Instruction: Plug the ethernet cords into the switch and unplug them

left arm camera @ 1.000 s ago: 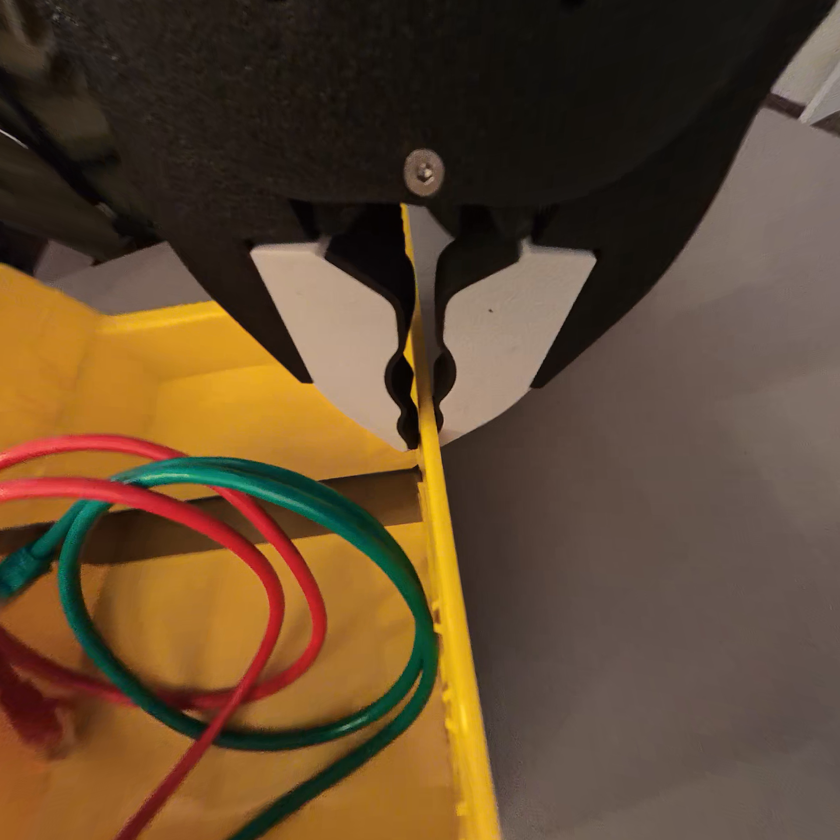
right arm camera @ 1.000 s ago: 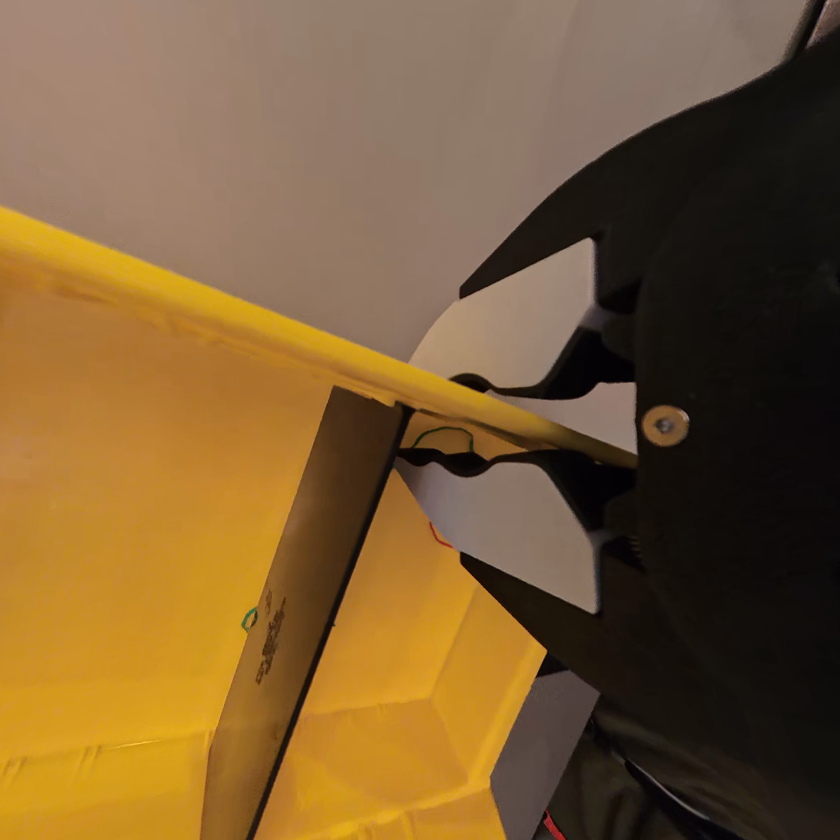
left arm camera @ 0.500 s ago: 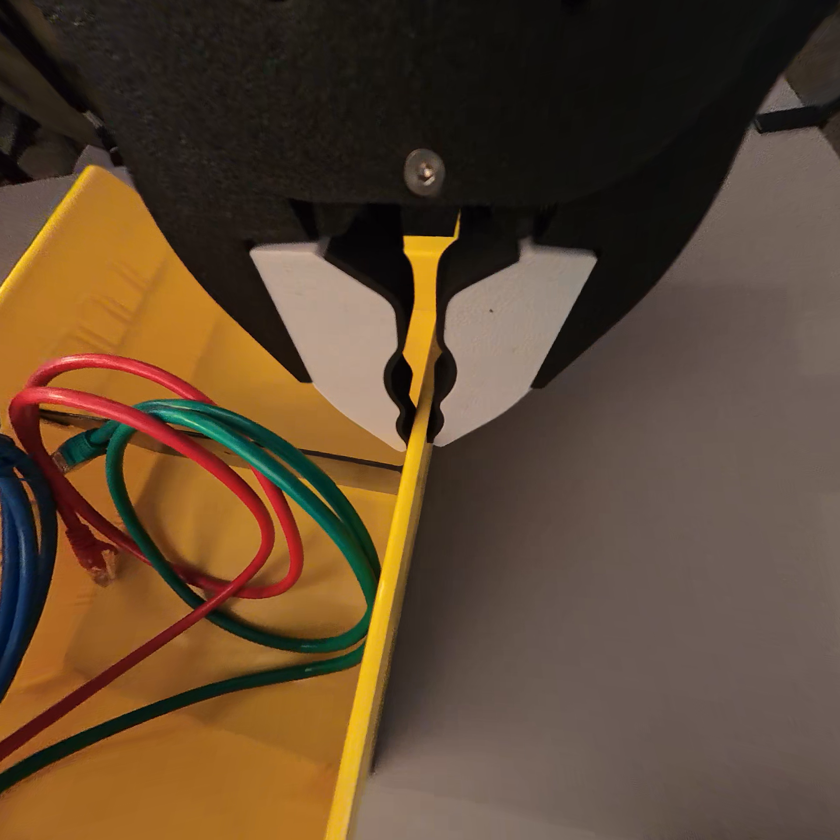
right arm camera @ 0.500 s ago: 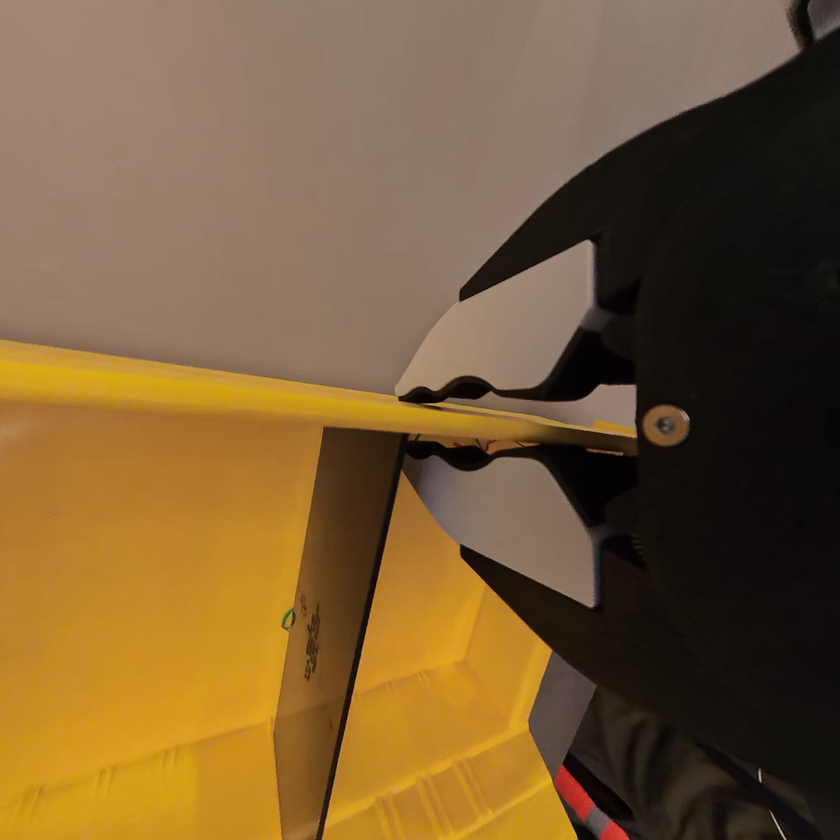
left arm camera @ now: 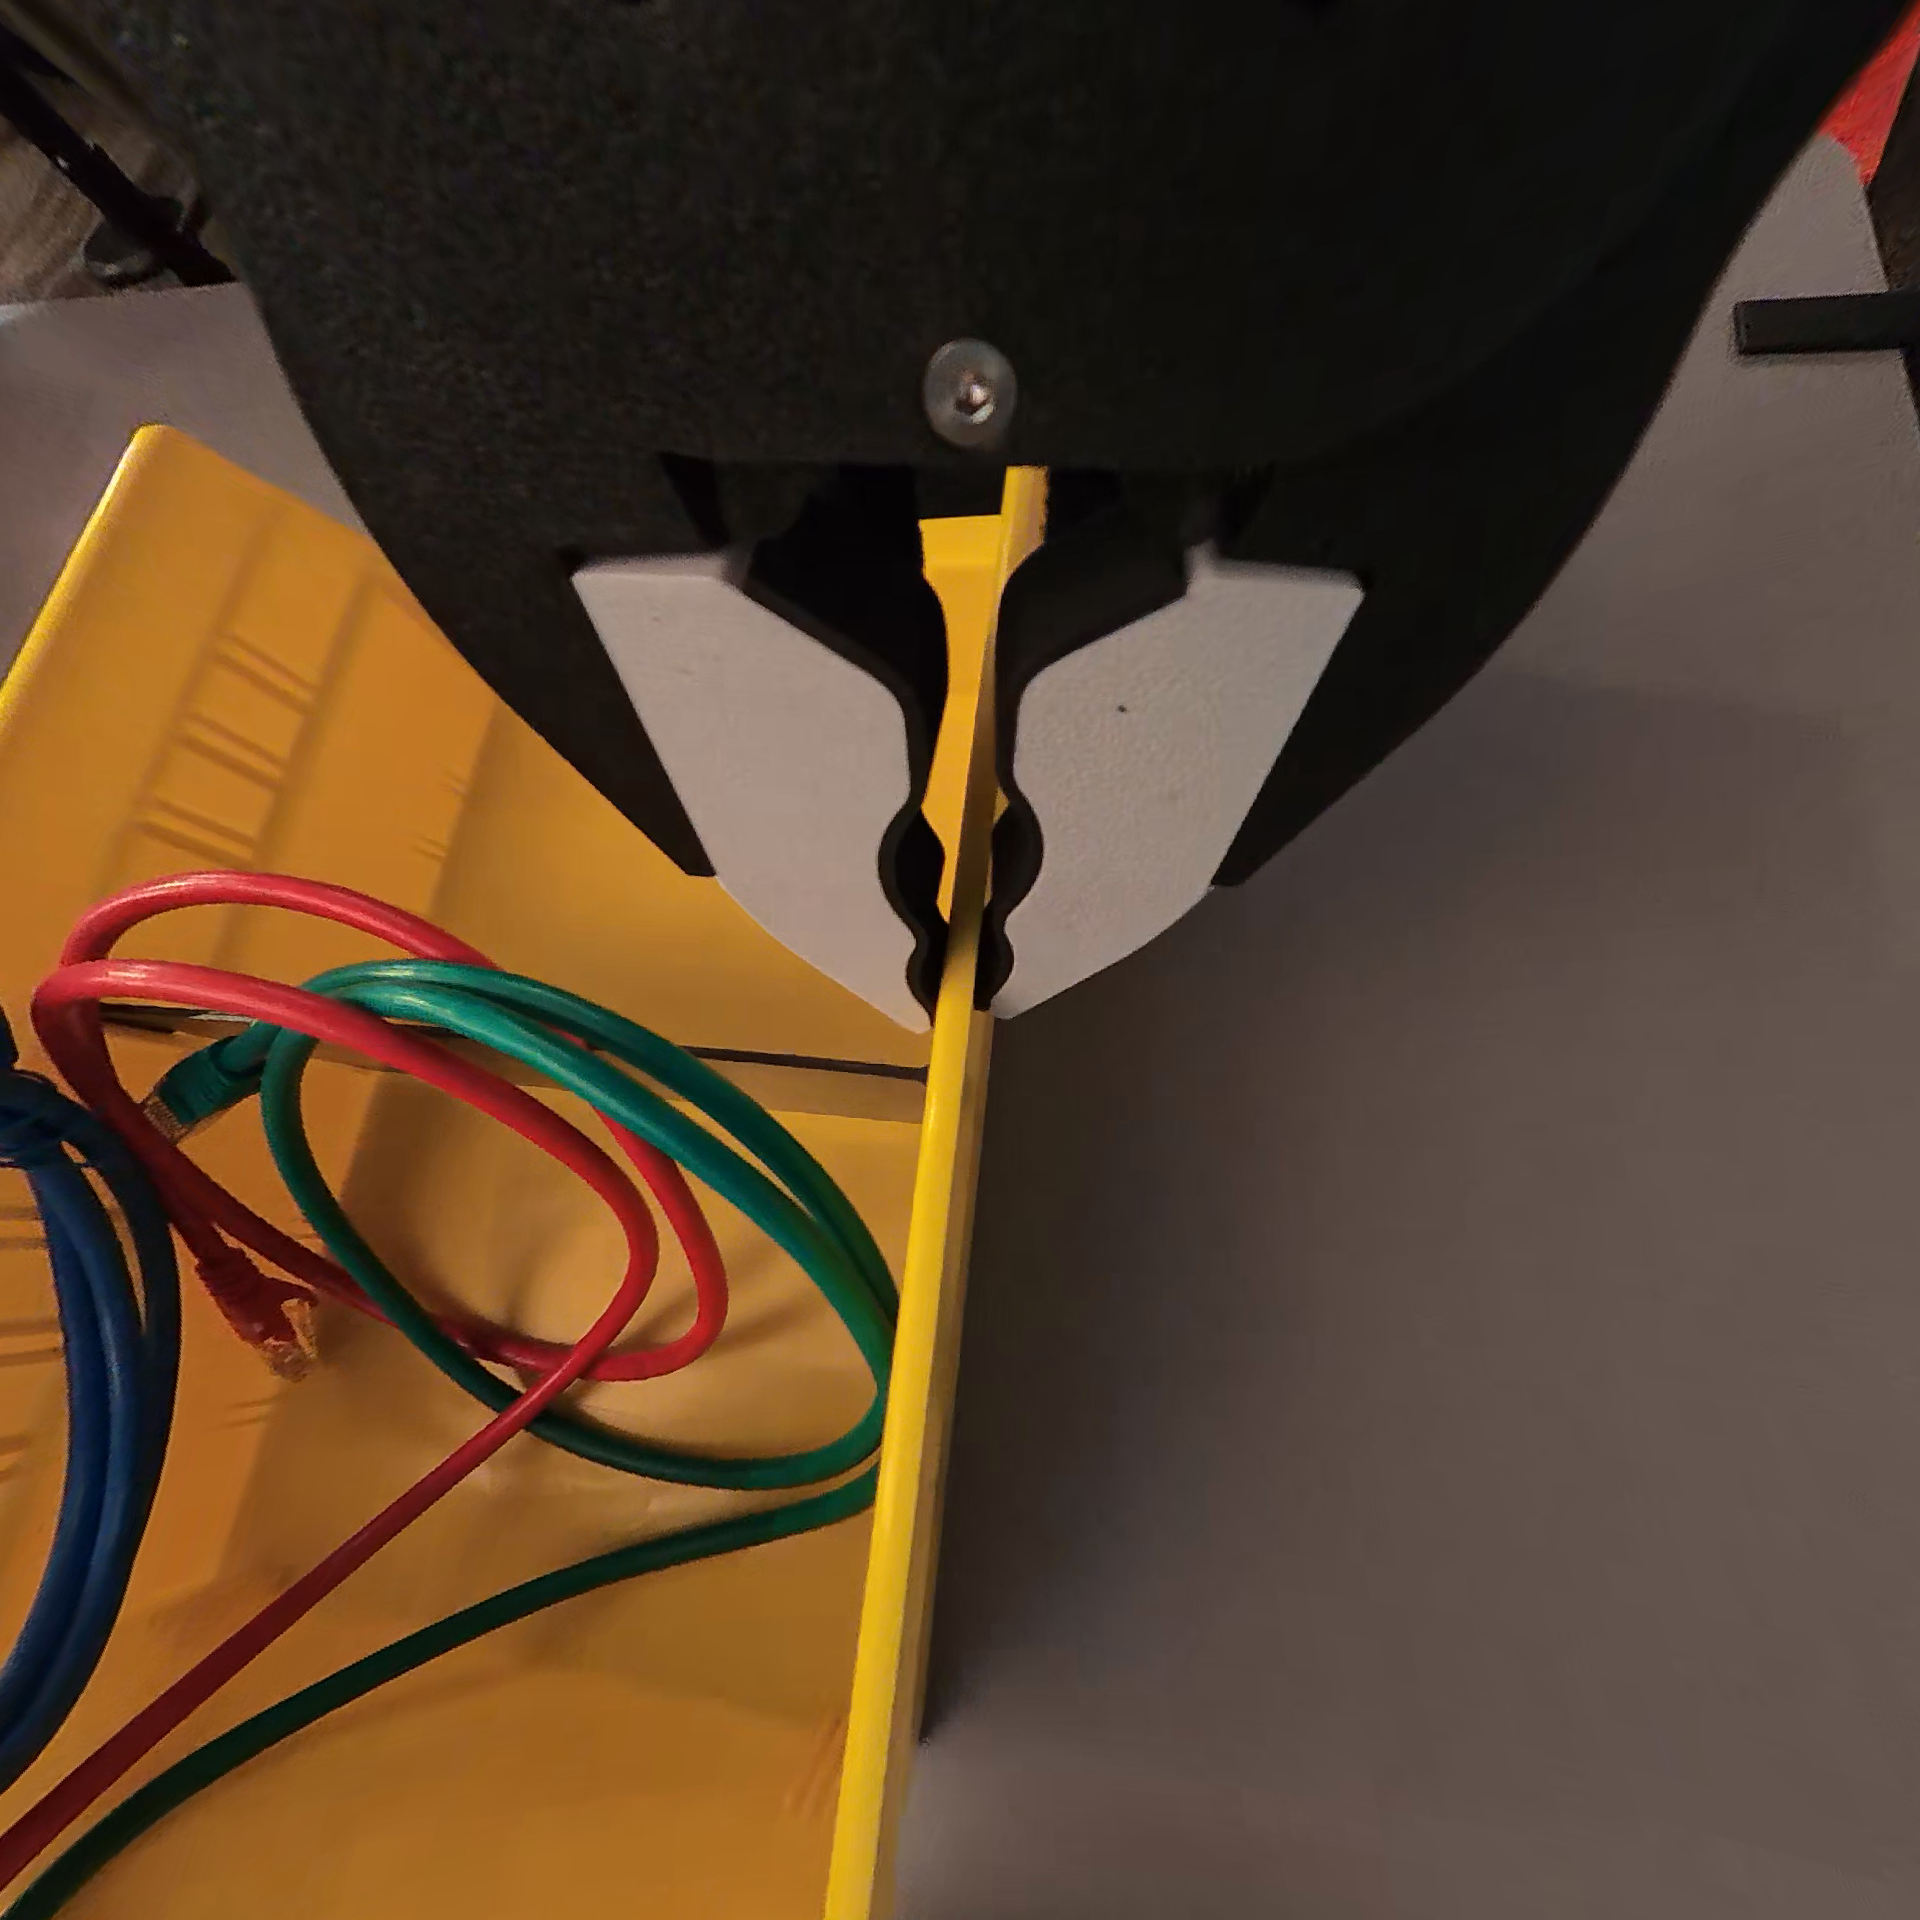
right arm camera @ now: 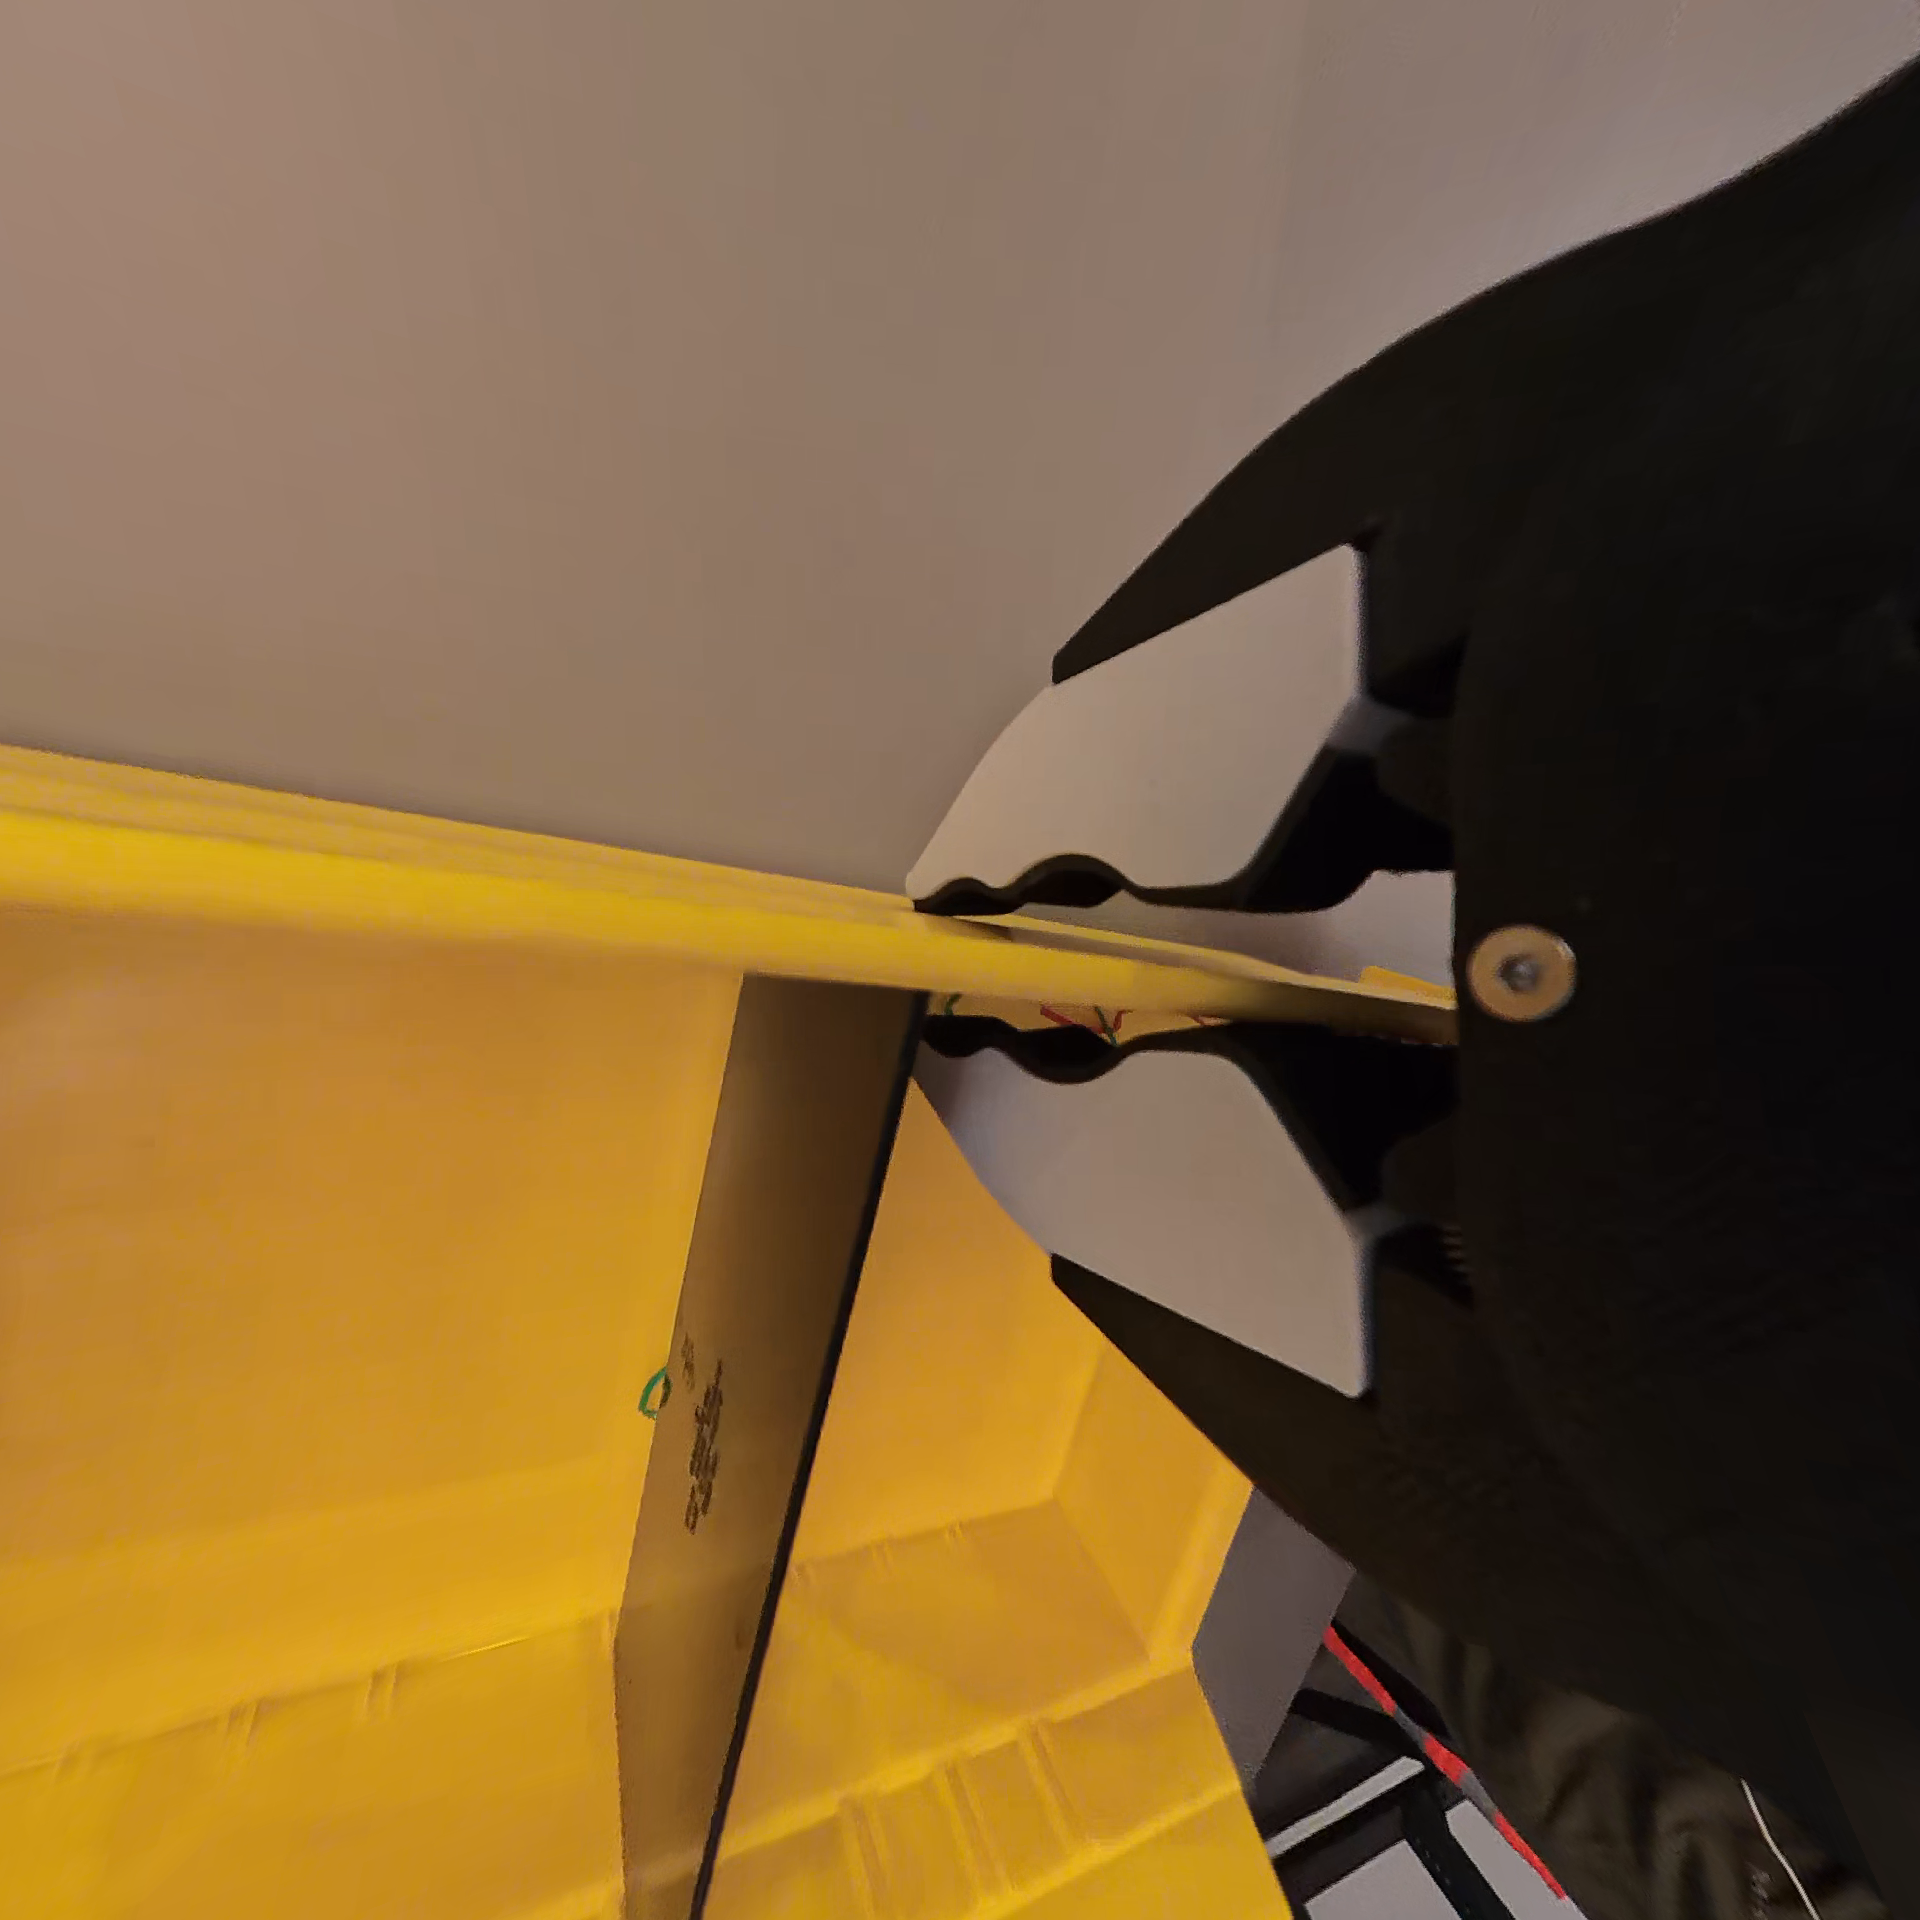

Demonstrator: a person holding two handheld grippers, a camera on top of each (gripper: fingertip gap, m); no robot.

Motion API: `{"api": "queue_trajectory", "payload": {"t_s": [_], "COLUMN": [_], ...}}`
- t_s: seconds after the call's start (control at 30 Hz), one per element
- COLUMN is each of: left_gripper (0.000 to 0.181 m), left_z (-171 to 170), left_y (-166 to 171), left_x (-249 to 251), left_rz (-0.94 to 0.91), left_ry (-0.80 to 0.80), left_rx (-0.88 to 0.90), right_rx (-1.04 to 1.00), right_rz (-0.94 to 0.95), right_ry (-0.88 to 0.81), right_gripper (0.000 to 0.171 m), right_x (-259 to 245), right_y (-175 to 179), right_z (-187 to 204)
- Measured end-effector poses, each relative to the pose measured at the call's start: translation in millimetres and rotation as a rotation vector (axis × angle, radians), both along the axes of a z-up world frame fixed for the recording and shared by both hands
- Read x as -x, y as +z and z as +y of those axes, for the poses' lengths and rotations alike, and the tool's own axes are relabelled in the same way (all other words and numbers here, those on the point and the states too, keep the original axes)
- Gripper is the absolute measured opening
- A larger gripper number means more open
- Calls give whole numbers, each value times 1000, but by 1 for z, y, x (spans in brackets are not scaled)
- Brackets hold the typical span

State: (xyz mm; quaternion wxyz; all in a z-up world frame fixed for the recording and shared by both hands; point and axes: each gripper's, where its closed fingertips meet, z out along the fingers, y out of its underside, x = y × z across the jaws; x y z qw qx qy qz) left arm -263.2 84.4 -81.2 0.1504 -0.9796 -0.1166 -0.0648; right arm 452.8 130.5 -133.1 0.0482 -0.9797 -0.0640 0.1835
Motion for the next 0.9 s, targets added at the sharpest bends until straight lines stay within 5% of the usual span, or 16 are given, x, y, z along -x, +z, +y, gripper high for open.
{"api": "queue_trajectory", "payload": {"t_s": [0.6, 0.8, 0.9], "left_gripper": [4, 4, 18], "left_z": [3, 5, 12], "left_y": [0, 0, 12], "left_x": [22, 22, 30], "left_rz": [22, 10, 59], "left_ry": [42, 39, 38], "left_rx": [-59, -102, -187], "right_rx": [-42, -48, -80], "right_rz": [-158, -129, -138], "right_ry": [105, 99, 79], "right_gripper": [9, 15, 22], "right_x": [-9, -6, -9], "right_y": [-4, -2, 3], "right_z": [2, 2, 6]}}
